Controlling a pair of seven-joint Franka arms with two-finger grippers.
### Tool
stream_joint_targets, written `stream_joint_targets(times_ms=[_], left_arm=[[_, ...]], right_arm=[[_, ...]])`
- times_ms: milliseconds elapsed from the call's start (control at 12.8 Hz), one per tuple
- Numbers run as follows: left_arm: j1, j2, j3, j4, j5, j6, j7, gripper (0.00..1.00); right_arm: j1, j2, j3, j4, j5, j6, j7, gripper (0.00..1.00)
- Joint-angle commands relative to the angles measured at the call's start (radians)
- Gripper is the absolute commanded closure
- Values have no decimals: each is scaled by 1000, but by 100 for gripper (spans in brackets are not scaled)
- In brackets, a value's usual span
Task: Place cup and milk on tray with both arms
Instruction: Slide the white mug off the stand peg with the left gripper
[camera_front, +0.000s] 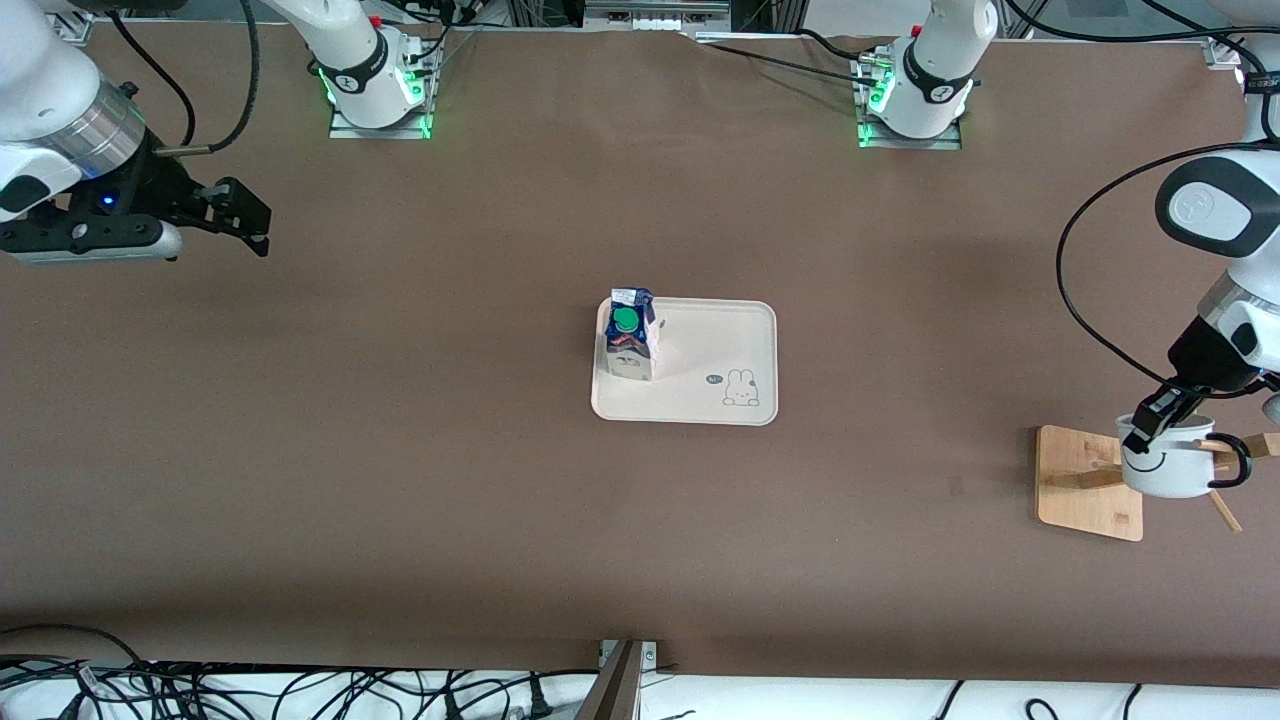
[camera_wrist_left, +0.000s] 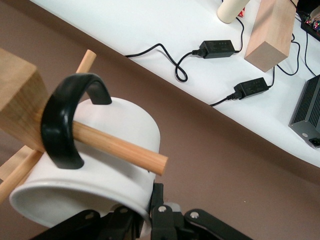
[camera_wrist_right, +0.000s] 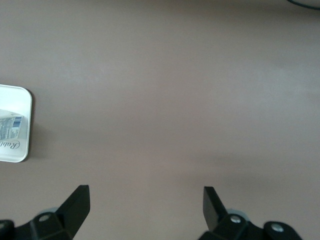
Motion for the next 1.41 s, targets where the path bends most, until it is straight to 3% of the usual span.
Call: stream_joint_targets(times_ms=[0,548,1096,1330], left_arm=[[2,-1,-5,18,-30,-12,53,100],[-1,-82,-39,16,-31,-130,60,100],[-1,-124,-123,19,-19,-179,60,100],[-1,-135,-190,48,34,-186,63,100]], right_arm=[[7,10,-3,23,-19,-13,-5,0],[-1,10,-8,25,-19,-9,-5,0],[-2,15,-9,23,-19,-12,-4,0],[-4,15,-9,23,-19,-12,-5,0]])
